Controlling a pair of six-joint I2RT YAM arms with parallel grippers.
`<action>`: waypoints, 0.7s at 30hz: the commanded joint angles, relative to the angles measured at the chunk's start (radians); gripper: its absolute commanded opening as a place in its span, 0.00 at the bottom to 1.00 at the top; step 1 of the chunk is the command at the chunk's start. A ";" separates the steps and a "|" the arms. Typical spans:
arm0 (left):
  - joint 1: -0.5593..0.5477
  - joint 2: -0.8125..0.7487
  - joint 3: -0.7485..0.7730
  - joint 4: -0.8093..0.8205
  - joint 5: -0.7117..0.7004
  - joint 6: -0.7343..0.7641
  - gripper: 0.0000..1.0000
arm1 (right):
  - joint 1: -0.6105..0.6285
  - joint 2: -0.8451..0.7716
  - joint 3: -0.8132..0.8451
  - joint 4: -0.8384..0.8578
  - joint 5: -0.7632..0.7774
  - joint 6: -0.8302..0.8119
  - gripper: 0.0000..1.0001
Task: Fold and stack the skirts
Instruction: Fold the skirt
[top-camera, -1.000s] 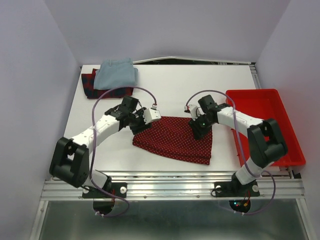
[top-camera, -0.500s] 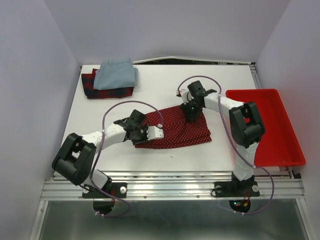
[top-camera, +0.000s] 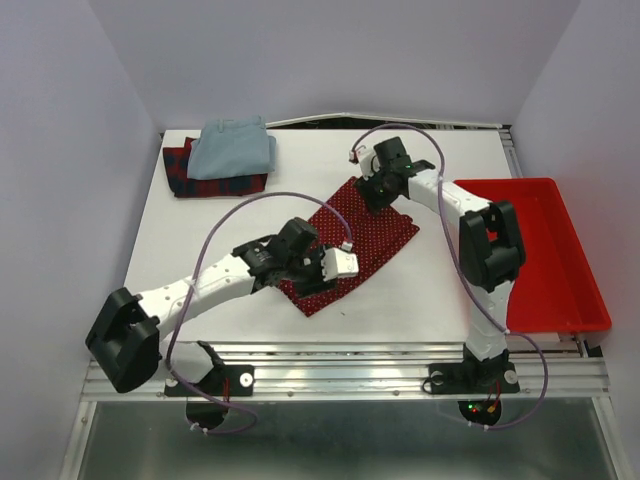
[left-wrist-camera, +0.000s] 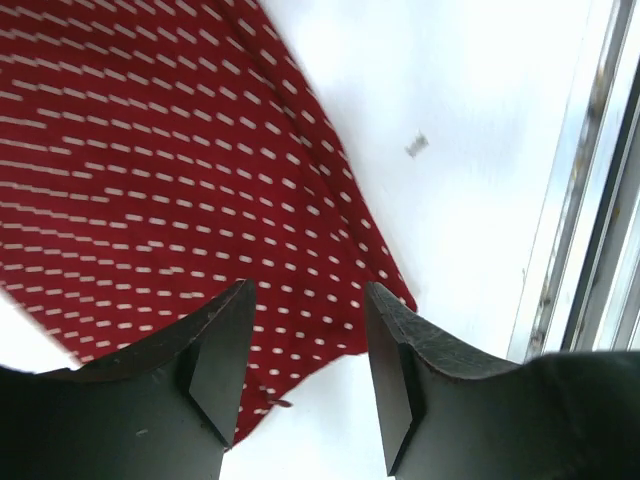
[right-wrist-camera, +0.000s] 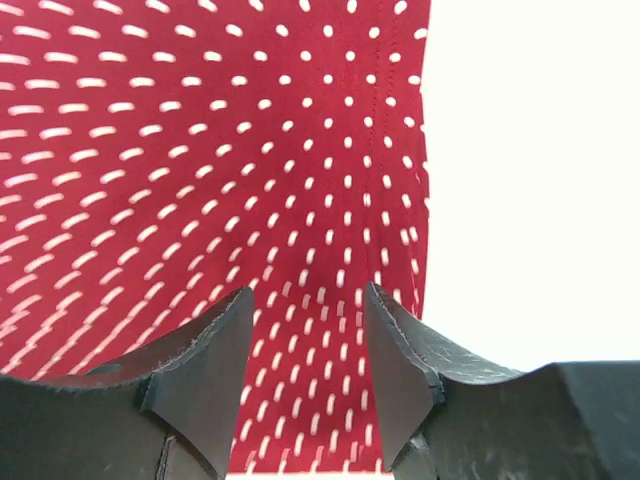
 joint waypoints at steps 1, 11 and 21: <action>0.028 -0.074 0.088 0.073 -0.027 -0.163 0.59 | -0.006 -0.178 -0.035 0.004 -0.061 0.078 0.54; 0.261 0.162 0.145 0.110 -0.123 -0.203 0.54 | -0.006 -0.140 -0.231 -0.059 -0.056 0.204 0.47; 0.275 0.222 -0.004 0.121 -0.168 -0.121 0.48 | -0.057 -0.062 -0.377 -0.010 0.175 0.088 0.44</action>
